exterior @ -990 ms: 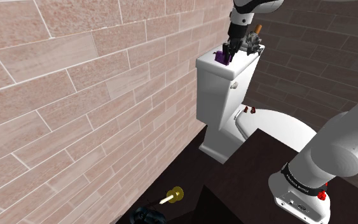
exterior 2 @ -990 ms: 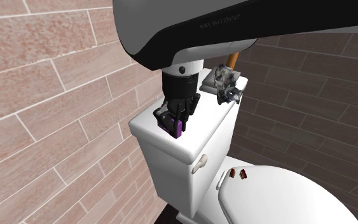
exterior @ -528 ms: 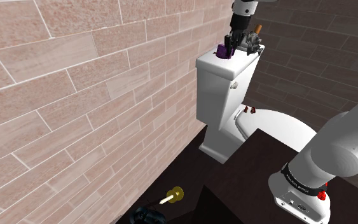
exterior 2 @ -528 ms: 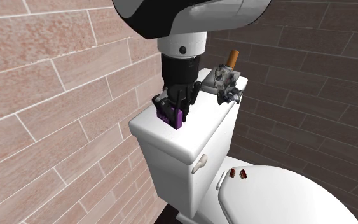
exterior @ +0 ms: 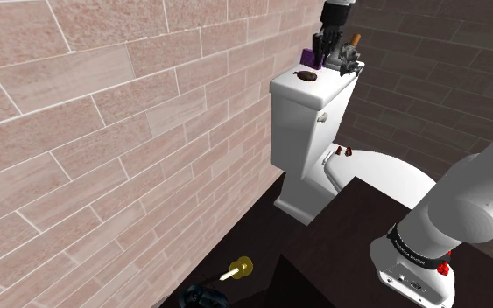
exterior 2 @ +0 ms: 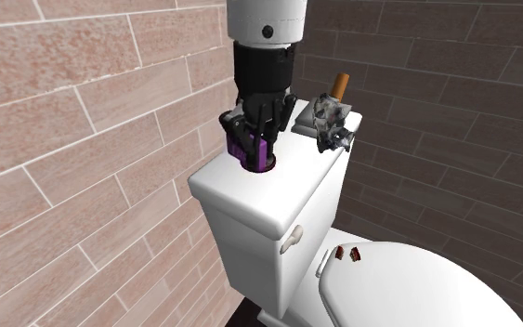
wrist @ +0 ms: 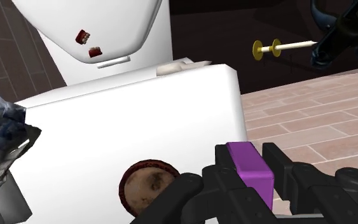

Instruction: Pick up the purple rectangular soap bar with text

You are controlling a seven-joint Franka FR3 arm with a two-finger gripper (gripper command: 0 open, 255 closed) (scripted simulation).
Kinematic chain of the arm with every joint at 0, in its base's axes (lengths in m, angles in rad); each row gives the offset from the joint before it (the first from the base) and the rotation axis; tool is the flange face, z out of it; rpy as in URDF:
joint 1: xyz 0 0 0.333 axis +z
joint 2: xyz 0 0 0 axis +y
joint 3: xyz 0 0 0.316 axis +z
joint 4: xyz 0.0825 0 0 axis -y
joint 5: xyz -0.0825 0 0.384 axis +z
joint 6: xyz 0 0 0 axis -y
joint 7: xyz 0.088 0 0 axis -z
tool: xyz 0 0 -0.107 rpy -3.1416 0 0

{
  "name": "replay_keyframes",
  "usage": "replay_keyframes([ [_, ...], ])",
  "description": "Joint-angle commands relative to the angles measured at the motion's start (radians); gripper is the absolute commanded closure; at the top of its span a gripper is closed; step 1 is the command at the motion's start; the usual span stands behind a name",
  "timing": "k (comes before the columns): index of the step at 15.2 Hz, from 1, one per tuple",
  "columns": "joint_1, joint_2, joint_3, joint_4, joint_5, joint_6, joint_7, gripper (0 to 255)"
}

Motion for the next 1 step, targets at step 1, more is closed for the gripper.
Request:
replay_keyframes([
  [1,0.0,0.002,0.0,0.011,0.0,-0.009,0.001,255],
])
